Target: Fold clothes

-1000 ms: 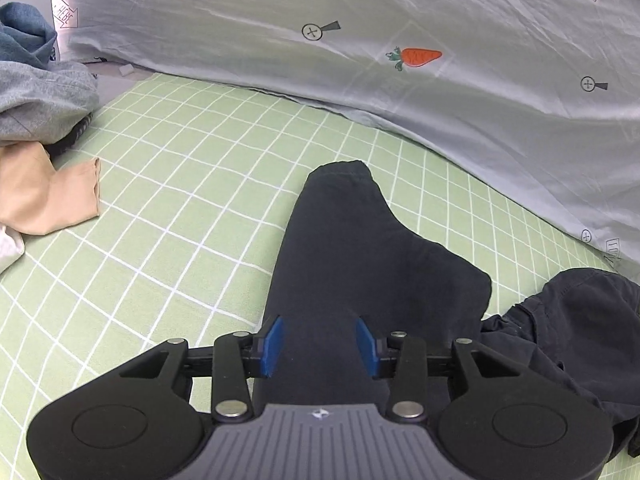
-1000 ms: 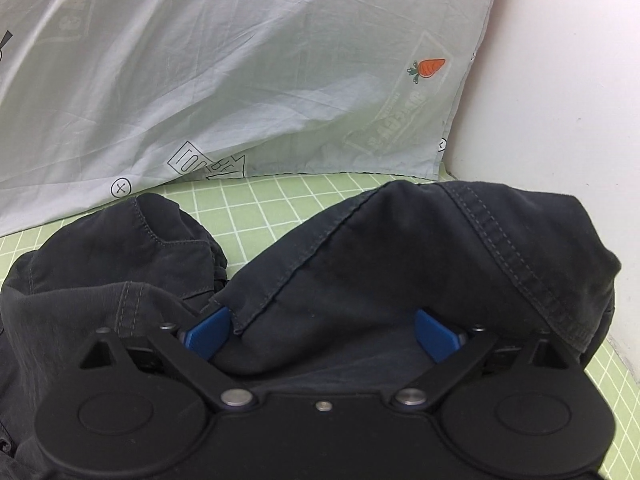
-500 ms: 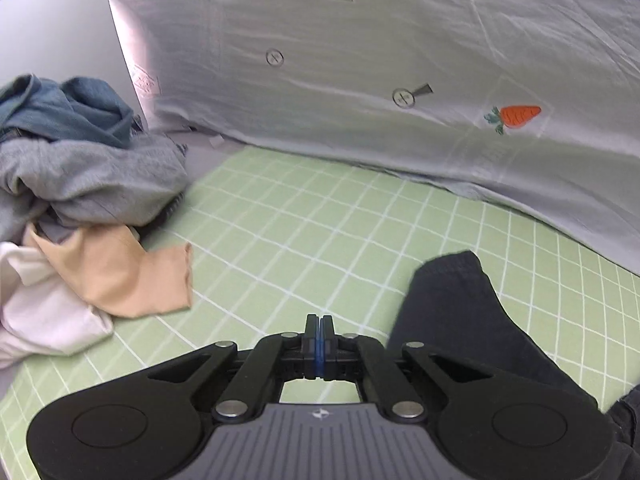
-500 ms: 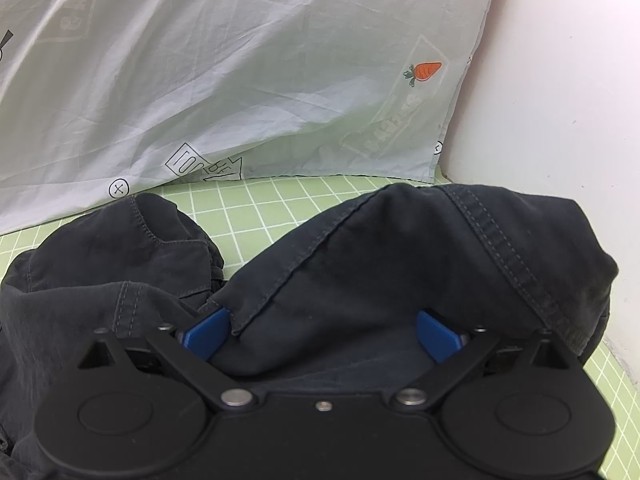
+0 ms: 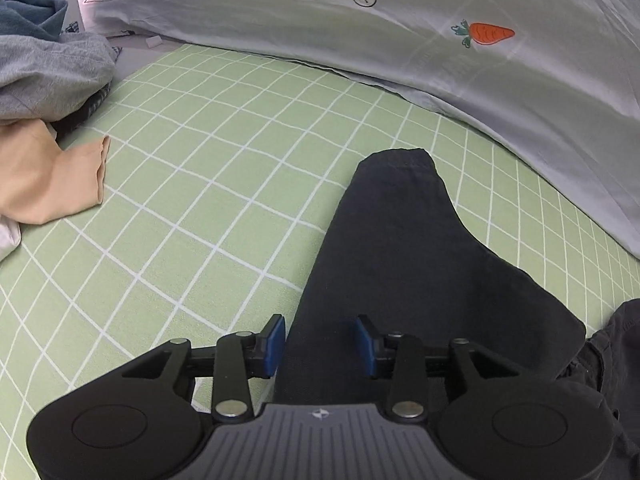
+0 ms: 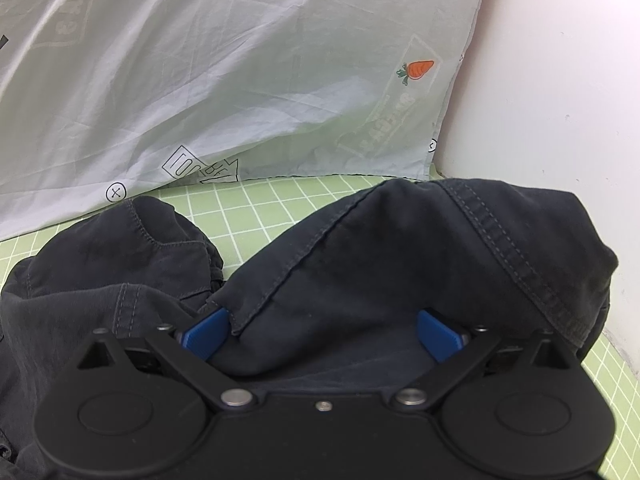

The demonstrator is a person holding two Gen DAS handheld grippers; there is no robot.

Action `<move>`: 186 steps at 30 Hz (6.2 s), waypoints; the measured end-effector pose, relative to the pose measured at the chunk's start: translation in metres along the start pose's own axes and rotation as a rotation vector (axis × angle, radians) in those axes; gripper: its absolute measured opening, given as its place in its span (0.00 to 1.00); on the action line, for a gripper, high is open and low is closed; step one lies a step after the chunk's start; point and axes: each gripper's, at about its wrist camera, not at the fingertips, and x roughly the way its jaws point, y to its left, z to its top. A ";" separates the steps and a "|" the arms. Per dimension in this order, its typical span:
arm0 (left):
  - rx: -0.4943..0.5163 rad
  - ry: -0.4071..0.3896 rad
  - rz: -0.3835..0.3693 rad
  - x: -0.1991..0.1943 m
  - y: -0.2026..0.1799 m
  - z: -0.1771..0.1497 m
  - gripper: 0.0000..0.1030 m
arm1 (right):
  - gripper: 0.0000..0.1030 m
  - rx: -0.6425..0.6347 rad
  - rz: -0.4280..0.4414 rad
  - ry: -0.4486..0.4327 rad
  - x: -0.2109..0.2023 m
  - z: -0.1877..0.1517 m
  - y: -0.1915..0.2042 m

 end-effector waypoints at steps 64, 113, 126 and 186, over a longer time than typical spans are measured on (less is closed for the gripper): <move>-0.102 0.054 0.365 0.036 -0.011 0.006 0.47 | 0.93 -0.220 0.201 0.215 0.062 0.031 0.150; -0.030 0.093 0.006 0.083 -0.156 -0.003 0.40 | 0.47 0.050 -0.007 0.111 0.096 0.031 0.029; 0.053 0.054 0.141 0.107 -0.187 0.002 0.64 | 0.56 -0.040 -0.034 0.119 0.102 0.019 0.047; -0.271 -0.025 0.173 -0.011 0.031 -0.116 0.03 | 0.58 0.031 0.034 0.160 0.098 0.001 0.045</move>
